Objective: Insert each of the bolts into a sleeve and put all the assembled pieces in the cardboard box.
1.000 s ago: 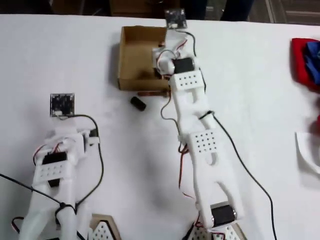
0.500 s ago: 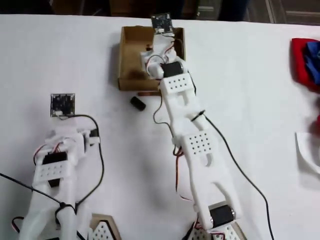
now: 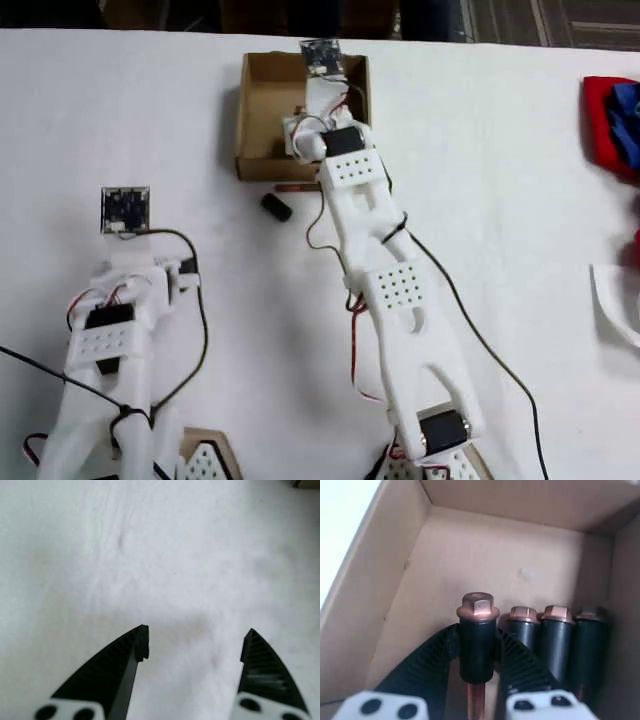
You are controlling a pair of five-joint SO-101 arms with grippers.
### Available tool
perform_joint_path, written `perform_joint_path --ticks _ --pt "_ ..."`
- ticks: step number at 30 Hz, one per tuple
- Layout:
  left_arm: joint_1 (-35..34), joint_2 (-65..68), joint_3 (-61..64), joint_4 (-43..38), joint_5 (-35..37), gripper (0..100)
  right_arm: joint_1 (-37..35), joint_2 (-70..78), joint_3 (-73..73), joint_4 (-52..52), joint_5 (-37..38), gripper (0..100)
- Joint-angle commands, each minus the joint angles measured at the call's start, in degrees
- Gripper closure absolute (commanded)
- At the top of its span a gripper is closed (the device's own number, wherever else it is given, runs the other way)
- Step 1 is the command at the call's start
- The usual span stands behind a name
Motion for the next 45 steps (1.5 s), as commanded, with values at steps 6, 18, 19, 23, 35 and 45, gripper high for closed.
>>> perform_joint_path --ticks 6,18,19,23,35,45 --pt "0.53 -1.32 -0.22 -0.62 -0.35 69 -0.40 -1.54 0.44 -0.22 -0.53 97.5" --pt "0.53 -1.32 -0.22 -0.62 -0.35 69 -0.40 -1.89 0.26 0.22 -0.18 89.3" --pt "0.53 -1.32 -0.22 -0.62 -0.35 69 -0.31 -2.07 0.00 0.22 -0.18 89.9" --pt "0.53 -1.32 -0.22 -0.62 -0.35 69 0.31 -3.03 -2.64 0.84 -0.18 91.3" --pt "0.53 -1.32 -0.22 -0.79 -0.35 69 1.45 -9.80 -15.12 25.89 -0.09 94.3" --pt "0.53 -1.32 -0.22 -0.88 -0.35 69 -6.29 -18.15 -7.38 42.24 16.79 94.3"
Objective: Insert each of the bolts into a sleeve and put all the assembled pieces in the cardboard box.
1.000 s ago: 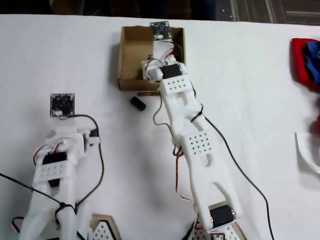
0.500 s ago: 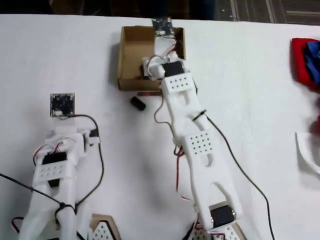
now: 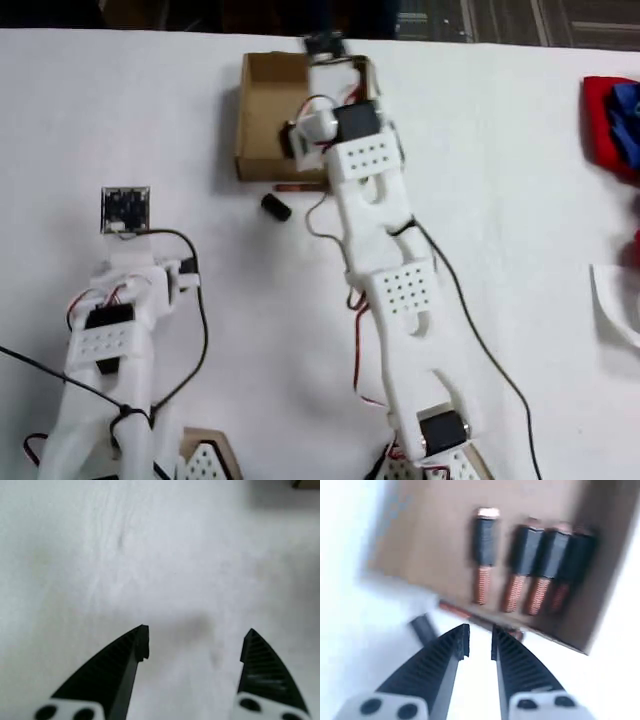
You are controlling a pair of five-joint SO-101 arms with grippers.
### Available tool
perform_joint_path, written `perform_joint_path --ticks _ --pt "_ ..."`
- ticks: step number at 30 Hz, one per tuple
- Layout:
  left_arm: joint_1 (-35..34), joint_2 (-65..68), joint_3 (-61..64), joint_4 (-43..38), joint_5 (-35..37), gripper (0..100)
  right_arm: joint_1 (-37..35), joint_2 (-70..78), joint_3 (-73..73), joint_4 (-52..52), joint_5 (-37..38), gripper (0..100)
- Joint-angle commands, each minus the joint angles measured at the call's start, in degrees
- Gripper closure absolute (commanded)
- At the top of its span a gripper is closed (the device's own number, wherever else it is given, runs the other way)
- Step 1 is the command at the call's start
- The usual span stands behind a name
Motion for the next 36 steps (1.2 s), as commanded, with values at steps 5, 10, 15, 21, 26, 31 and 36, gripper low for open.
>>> perform_joint_path --ticks 5,10,15,21,26,31,36 --pt "0.53 -1.32 -0.22 -0.70 -0.35 69 -8.92 -16.92 25.32 1.54 8.35 93.9" --pt "0.53 -1.32 -0.22 -0.70 -0.35 69 -10.77 -19.74 38.15 -1.89 14.95 93.5" --pt "0.53 -1.32 -0.22 -0.62 -0.35 69 -9.27 -16.22 38.24 -6.73 20.66 83.3" --pt "0.53 -1.32 -0.22 -0.62 -0.35 69 -9.36 -11.56 38.24 -10.68 23.65 81.3" --pt "0.53 -1.32 -0.22 -0.62 -0.35 69 -8.84 -9.36 38.24 -15.16 23.74 81.6" --pt "0.53 -1.32 -0.22 -0.62 -0.35 69 -7.43 -7.52 38.24 -18.51 23.82 81.7" --pt "0.53 -1.32 -0.22 -0.62 -0.35 69 -6.37 -4.97 38.24 -18.77 26.81 83.7"
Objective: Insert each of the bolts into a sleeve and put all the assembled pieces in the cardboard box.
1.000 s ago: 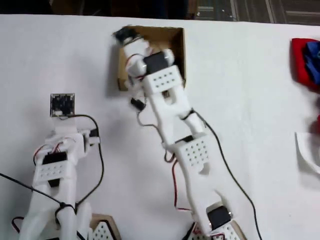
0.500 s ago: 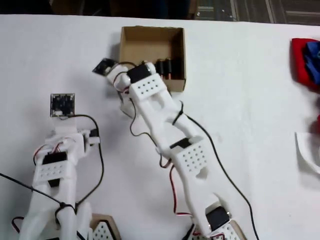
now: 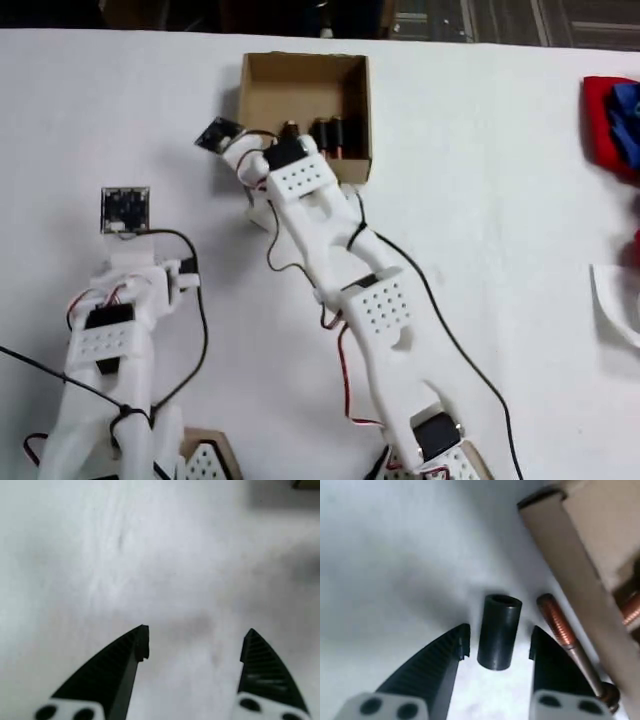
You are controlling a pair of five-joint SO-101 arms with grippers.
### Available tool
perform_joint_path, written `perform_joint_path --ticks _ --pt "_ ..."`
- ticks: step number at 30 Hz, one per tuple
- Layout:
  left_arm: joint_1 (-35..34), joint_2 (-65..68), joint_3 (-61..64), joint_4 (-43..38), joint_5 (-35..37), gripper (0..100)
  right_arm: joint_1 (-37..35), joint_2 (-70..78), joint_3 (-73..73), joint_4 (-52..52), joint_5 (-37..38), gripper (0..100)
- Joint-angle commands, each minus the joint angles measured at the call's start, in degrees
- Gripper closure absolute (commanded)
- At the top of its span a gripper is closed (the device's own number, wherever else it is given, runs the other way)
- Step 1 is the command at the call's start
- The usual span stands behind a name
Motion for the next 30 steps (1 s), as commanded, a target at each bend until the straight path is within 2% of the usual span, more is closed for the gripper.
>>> perform_joint_path --ticks 1,5,8,10,13,17,23,30 --pt "0.53 -1.32 -0.22 -0.62 -0.35 69 1.71 0.48 -0.18 -0.48 3.52 85.3" --pt "0.53 -1.32 -0.22 -0.62 -0.35 69 1.89 0.48 -0.18 -0.48 4.92 97.5" --pt "0.53 -1.32 -0.22 -0.62 -0.35 69 2.42 -0.40 -0.18 0.40 4.66 97.8" --pt "0.53 -1.32 -0.22 -0.62 -0.35 69 2.95 -2.42 -0.18 2.42 1.67 97.7" --pt "0.53 -1.32 -0.22 -0.62 -0.35 69 3.91 -7.08 -0.09 8.92 -3.96 97.7" --pt "0.53 -1.32 -0.22 -0.62 -0.35 69 4.35 -13.14 1.14 20.18 -6.77 97.7" --pt "0.53 -1.32 -0.22 -0.62 -0.35 69 6.11 -25.27 20.48 19.21 -6.59 97.7" --pt "0.53 -1.32 -0.22 -0.62 -0.35 69 5.76 -29.23 39.12 1.89 -6.42 97.4"
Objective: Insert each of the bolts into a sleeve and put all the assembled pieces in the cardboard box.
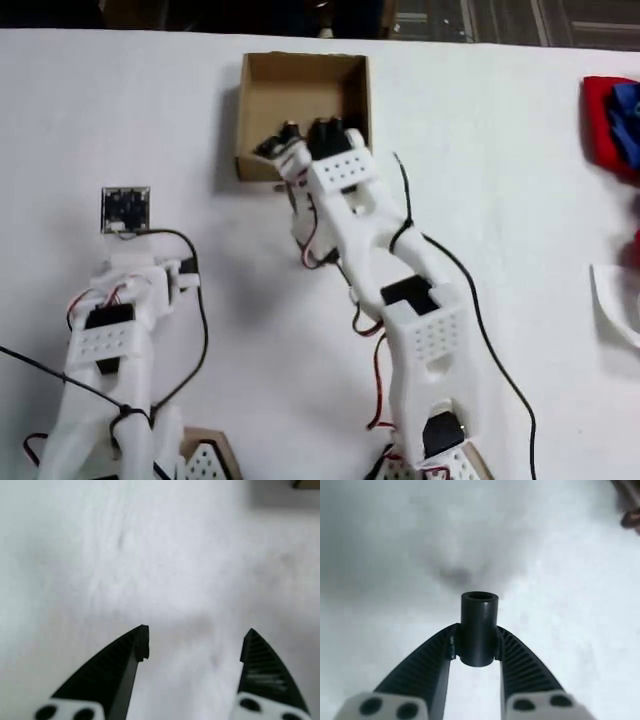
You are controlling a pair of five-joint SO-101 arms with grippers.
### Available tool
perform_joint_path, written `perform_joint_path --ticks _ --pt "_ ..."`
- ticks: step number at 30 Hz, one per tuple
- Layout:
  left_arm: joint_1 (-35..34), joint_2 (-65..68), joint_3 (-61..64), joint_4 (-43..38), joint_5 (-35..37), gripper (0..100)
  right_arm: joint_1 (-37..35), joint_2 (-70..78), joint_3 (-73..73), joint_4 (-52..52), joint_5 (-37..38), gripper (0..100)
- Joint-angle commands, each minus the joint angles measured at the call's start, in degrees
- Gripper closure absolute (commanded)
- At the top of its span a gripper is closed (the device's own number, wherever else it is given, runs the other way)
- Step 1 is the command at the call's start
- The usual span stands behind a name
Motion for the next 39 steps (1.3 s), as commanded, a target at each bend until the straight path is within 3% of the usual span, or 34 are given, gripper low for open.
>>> perform_joint_path --ticks 1,7,15,17,20,23,28,33,39 --pt "0.53 -1.32 -0.22 -0.62 -0.35 69 -0.66 -4.53 5.71 -6.37 0.00 97.3" --pt "0.53 -1.32 -0.22 -0.62 -0.35 69 -2.68 -1.98 6.68 -7.52 0.00 87.8" --pt "0.53 -1.32 -0.22 -0.62 -0.35 69 -2.42 4.53 2.11 -6.99 0.00 91.7" --pt "0.53 -1.32 -0.22 -0.53 -0.35 69 -1.71 5.05 2.11 -6.99 0.62 98.8" --pt "0.70 -1.32 -0.84 0.70 -2.20 69 1.36 2.33 2.37 -6.99 1.05 97.8" --pt "3.96 -1.32 -5.49 7.12 -7.30 69 6.90 -4.88 2.55 -4.53 1.14 97.5" --pt "13.36 5.71 -24.92 22.86 -14.59 69 17.27 -23.08 8.18 -1.89 1.76 97.5" --pt "24.00 30.51 -56.13 40.53 -22.33 69 24.92 -42.86 27.87 -7.69 3.16 97.5" --pt "34.02 61.71 -99.56 63.21 -25.67 69 29.76 -55.34 51.96 -20.70 2.73 97.5"
